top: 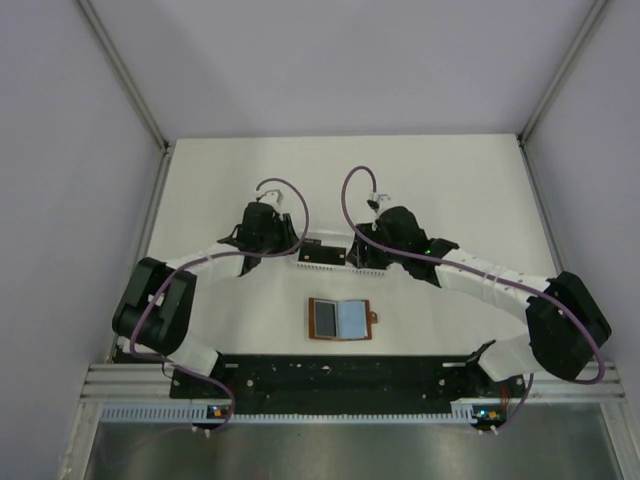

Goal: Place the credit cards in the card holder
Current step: Pick up the credit card from the storage box.

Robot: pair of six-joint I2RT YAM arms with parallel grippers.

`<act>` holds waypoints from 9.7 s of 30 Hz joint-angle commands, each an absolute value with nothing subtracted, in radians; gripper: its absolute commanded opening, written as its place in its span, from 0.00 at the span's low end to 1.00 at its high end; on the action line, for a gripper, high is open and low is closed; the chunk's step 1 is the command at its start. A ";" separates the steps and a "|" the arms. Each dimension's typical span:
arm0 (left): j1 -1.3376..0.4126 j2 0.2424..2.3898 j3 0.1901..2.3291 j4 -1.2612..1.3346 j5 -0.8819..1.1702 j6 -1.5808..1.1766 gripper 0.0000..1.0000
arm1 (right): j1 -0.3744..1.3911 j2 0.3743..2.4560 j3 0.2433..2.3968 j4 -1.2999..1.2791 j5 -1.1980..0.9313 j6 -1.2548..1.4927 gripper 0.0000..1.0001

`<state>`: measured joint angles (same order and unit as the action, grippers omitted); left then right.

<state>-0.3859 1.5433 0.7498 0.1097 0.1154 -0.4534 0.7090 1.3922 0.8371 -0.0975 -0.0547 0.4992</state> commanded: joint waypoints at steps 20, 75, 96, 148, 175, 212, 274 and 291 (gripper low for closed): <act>-0.383 1.606 0.795 0.129 0.109 -0.436 0.43 | 0.695 1.345 0.828 -0.071 -0.067 0.508 0.51; -0.604 1.335 0.273 0.818 -0.115 -0.620 0.00 | 0.696 1.333 0.653 0.244 -0.247 0.542 0.51; -0.634 1.315 0.287 0.767 -0.160 -0.620 0.00 | 0.695 1.448 0.653 0.190 -0.155 0.508 0.51; -0.637 1.330 0.279 0.785 -0.133 -0.638 0.00 | 0.695 1.671 0.591 0.700 -0.454 0.738 0.47; -0.638 1.331 0.279 0.792 -0.124 -0.635 0.00 | 0.695 1.661 0.650 0.555 -0.287 0.604 0.50; -0.638 1.328 0.267 0.790 -0.117 -0.640 0.00 | 0.696 1.663 0.627 0.700 -0.370 0.563 0.50; -0.638 1.364 0.281 0.805 -0.064 -0.638 0.00 | 0.779 1.615 0.721 0.450 -0.270 0.304 0.49; -0.637 1.348 0.273 0.805 -0.074 -0.641 0.00 | 0.784 1.669 0.775 0.339 -0.231 0.291 0.52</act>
<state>-0.6338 1.3712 0.2661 0.6991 -0.0982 -0.6258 0.7780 1.6360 0.7330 0.3504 -0.2016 0.3138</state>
